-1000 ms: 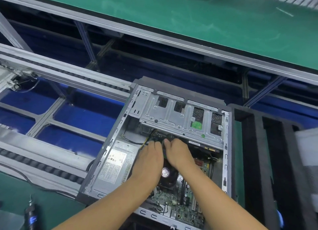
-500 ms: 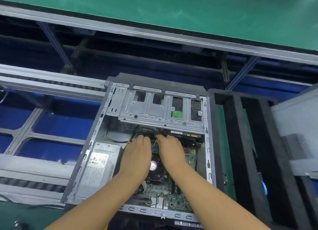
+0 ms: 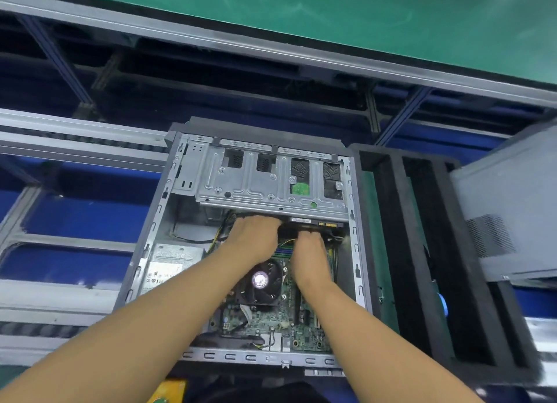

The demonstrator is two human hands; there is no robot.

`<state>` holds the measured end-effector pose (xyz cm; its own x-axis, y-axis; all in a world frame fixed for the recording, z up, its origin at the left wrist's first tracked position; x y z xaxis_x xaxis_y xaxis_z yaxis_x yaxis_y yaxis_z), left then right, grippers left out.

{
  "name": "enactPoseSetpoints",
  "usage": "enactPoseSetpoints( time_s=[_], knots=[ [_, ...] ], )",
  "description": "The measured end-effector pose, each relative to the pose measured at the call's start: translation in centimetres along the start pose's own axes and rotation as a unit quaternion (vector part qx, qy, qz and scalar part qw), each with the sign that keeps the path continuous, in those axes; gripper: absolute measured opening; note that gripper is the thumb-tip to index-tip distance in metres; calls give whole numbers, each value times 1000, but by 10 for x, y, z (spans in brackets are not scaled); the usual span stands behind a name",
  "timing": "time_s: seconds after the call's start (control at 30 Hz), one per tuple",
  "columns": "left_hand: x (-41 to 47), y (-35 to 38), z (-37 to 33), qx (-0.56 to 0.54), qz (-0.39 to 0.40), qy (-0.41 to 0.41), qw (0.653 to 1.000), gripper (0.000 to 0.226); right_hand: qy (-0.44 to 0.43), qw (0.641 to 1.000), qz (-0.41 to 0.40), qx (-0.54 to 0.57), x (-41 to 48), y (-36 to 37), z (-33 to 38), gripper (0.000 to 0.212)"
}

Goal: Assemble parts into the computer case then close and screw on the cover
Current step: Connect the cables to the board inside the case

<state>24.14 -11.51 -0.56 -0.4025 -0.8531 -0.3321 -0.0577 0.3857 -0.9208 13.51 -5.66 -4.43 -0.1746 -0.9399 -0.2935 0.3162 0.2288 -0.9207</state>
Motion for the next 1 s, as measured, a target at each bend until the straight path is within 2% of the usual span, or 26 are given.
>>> enactPoseSetpoints(
  time_s=[0.13, 0.27, 0.37, 0.47, 0.73, 0.87, 1.0],
  knots=[
    [16, 11, 20, 51, 64, -58, 995, 28, 24, 999, -6, 21, -1, -1, -4, 31],
    [22, 13, 33, 62, 78, -86, 991, 36, 27, 998, -19, 49, 0, -2, -6, 15],
    [24, 12, 41, 50, 69, -107, 991, 35, 26, 998, -47, 35, -1, -8, -4, 19],
    [23, 9, 51, 55, 74, -149, 985, 30, 32, 995, -68, 70, 0, -10, -3, 23],
    [28, 8, 60, 34, 143, -192, 970, 29, -18, 988, -25, 152, 16, -2, 10, 37],
    [29, 9, 58, 43, 122, -197, 972, 34, -26, 989, -22, 145, 23, -1, 12, 32],
    [32, 12, 61, 59, 150, -193, 968, 41, -57, 995, 39, 76, 31, 6, 21, 34]
  ],
)
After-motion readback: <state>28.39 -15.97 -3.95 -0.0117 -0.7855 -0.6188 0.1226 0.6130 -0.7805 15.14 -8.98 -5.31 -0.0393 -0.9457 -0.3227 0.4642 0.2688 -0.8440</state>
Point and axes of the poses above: each hand's wrist, its own x-axis towards the middle knuckle, its own y-axis out of the palm, z = x × y, the point moved 6 cm from there along x, towards the middle knuckle, and after that the axes turned 6 degrees about -y, right-handed, at the moved point
